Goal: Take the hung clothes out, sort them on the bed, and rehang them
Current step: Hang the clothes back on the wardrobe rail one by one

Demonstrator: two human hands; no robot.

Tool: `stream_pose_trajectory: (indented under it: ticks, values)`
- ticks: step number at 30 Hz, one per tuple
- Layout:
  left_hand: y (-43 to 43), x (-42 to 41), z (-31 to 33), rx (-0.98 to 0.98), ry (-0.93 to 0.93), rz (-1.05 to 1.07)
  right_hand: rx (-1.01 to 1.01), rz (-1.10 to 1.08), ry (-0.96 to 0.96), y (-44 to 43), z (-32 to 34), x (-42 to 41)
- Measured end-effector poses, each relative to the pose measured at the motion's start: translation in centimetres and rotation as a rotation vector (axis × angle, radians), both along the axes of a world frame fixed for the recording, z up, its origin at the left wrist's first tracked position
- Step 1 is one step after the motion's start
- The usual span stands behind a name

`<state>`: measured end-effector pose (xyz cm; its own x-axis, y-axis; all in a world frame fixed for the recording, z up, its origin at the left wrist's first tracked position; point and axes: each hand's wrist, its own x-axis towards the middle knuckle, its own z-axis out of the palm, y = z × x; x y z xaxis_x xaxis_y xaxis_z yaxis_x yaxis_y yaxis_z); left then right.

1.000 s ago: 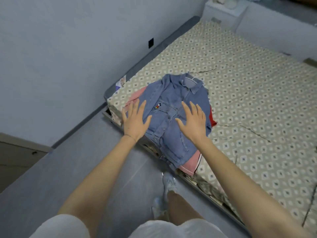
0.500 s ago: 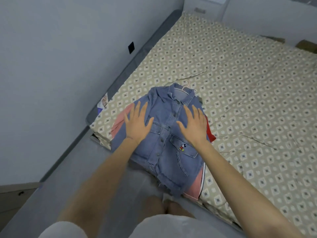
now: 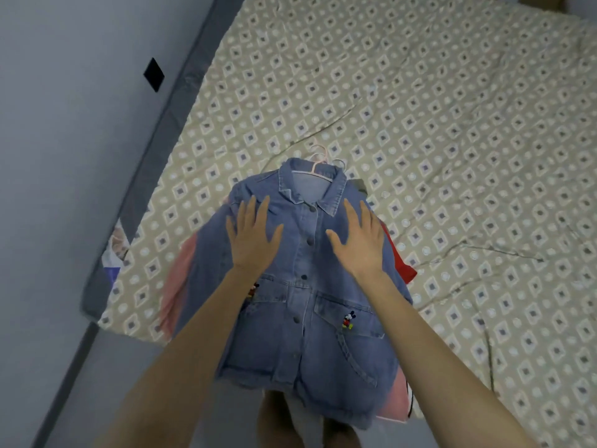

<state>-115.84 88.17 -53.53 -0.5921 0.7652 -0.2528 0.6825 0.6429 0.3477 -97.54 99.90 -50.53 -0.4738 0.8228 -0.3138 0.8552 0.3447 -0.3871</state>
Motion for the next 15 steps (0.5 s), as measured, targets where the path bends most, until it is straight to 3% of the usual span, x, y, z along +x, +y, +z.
stream_pose_trajectory:
  ticks: [7, 15]
  values:
    - [6.9, -4.0, -9.6, 0.044, -0.031, -0.082, 0.032, -0.116, -0.02, 5.6, -9.4, -2.2]
    - [10.2, -6.8, -15.2, 0.071, 0.101, -0.109, 0.057, -0.112, 0.011, 8.5, -15.8, -4.0]
